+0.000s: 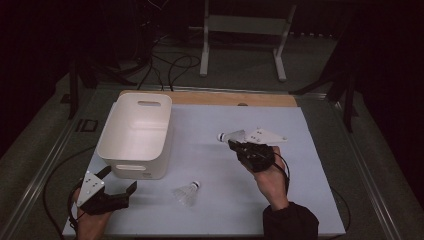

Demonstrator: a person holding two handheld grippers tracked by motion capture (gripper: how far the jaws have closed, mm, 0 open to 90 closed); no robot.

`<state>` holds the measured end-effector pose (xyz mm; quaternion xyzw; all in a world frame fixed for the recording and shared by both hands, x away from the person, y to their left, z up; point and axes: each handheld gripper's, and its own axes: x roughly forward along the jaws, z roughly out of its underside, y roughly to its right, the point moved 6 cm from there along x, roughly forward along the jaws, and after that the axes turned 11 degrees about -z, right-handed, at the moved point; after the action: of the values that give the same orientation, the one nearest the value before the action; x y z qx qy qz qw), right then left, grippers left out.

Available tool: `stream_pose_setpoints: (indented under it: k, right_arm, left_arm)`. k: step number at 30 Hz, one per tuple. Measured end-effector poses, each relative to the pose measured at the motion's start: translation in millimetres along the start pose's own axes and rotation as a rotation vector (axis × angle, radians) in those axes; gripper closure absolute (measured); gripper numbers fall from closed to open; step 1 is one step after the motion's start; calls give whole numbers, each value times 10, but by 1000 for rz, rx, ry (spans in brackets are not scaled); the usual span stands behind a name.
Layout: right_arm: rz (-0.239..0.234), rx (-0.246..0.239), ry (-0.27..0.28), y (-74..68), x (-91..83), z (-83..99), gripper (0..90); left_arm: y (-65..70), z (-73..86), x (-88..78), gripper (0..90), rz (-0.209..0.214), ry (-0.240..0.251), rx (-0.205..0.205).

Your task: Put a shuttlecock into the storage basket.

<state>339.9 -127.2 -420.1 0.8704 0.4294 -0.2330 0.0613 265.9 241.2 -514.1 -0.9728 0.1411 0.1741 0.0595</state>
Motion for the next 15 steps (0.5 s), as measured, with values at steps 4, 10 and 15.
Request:
stream_pose_setpoints:
  k: [4,10,15]
  right_arm:
    - [-4,-7,1,-12,16,-31,890]
    - [-2,-9,0,-37,34,-72,890]
    - [-5,-16,-1,-38,49,-82,890]
  left_arm:
    - [3,-1,1,11,1,1,-3]
    - [5,-1,0,11,2,2,-5]
    - [4,0,0,11,1,1,0]
